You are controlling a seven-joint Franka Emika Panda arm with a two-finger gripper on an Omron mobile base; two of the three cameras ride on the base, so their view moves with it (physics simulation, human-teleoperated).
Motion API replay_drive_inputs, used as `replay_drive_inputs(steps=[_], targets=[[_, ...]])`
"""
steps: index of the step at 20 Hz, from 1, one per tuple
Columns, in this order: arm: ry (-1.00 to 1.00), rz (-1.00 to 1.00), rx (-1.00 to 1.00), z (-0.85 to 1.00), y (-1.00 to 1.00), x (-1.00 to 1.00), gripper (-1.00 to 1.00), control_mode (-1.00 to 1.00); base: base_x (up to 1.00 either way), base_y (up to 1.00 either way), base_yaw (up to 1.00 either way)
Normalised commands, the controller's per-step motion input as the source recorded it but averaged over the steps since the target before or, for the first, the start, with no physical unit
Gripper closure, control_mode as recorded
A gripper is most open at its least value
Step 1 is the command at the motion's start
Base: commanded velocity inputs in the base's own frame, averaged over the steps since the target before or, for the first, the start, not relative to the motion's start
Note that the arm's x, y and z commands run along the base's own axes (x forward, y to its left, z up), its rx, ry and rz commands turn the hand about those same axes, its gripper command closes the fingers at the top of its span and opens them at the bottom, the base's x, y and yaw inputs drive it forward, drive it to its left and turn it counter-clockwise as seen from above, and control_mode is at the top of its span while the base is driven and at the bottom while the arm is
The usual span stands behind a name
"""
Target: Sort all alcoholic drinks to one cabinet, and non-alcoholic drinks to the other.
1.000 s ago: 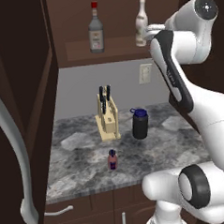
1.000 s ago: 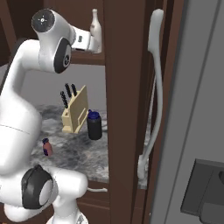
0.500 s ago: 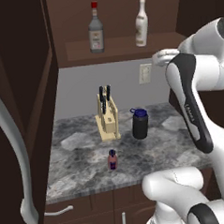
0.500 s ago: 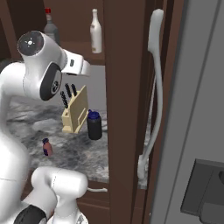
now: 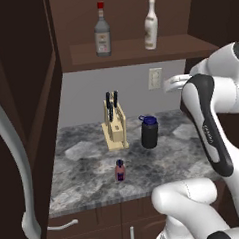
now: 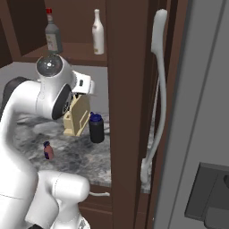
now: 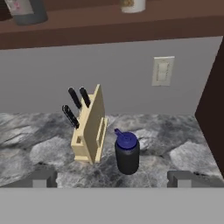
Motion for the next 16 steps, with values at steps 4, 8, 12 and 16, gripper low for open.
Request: replay_drive_inputs(steps=[4, 8, 12, 16], targets=[[0.02, 0.11, 0.00, -0.55, 0.00, 0.07, -1.00, -1.00, 0.00, 0.00, 0.00], [0.06, 0.08, 0.00, -0.51, 0.00, 0.24, -1.00, -1.00, 0.00, 0.00, 0.00], [0.10, 0.07, 0.00, -0.47, 0.00, 0.37, -1.00, -1.00, 0.00, 0.00, 0.00], [0.10, 0.08, 0.00, -0.39, 0.00, 0.41, -1.00, -1.00, 0.00, 0.00, 0.00]])
